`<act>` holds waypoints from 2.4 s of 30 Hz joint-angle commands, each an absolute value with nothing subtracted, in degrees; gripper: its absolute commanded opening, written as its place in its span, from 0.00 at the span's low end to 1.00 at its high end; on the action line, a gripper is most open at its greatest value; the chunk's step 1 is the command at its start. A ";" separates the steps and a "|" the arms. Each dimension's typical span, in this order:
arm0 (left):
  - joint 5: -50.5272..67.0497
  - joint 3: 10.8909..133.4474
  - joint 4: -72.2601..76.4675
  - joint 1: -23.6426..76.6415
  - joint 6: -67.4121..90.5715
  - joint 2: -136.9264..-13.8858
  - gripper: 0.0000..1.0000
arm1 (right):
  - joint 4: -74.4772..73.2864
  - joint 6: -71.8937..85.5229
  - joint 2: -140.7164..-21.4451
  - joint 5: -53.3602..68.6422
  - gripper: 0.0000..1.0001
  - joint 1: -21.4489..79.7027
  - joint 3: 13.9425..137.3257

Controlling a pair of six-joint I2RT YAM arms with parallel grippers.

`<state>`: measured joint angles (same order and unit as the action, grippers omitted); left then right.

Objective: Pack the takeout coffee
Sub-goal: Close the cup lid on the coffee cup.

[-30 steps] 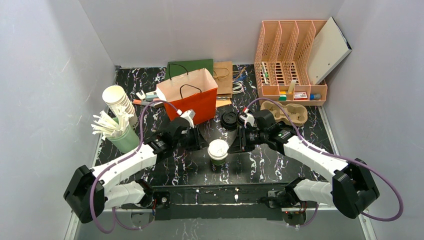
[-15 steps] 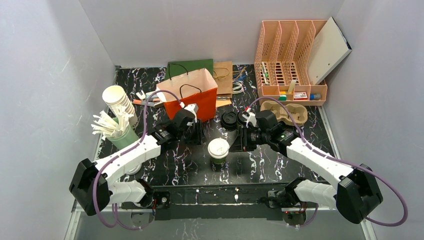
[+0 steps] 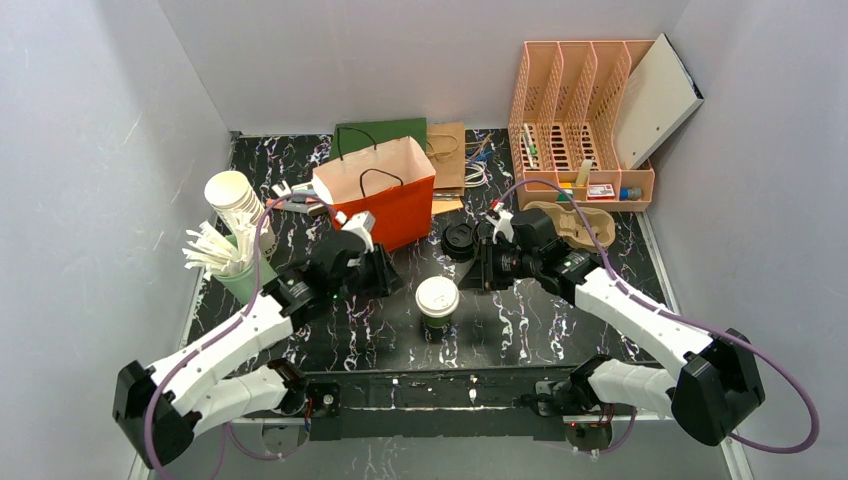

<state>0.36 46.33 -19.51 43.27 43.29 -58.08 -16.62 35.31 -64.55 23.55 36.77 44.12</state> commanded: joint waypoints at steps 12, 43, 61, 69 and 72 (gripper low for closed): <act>6.78 27.99 -4.74 45.40 62.00 -47.40 0.15 | -16.26 31.32 -67.61 23.46 0.21 35.95 47.36; 6.52 18.58 11.96 47.07 66.99 -44.40 0.24 | -16.35 32.08 -65.92 21.92 0.21 35.95 45.34; 6.82 17.05 17.44 47.02 67.24 -49.06 0.14 | -16.95 31.54 -66.44 22.61 0.21 35.95 45.01; 6.46 16.97 16.66 47.03 67.02 -49.92 0.11 | -15.68 31.55 -66.91 23.37 0.21 35.95 44.06; 6.97 16.96 17.60 47.02 66.82 -51.20 0.14 | -15.19 31.63 -67.42 24.00 0.21 35.96 43.88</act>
<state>6.90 17.47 16.38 46.74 67.55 -49.84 -16.93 32.32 -66.76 22.68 36.07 44.29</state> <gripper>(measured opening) 0.124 0.214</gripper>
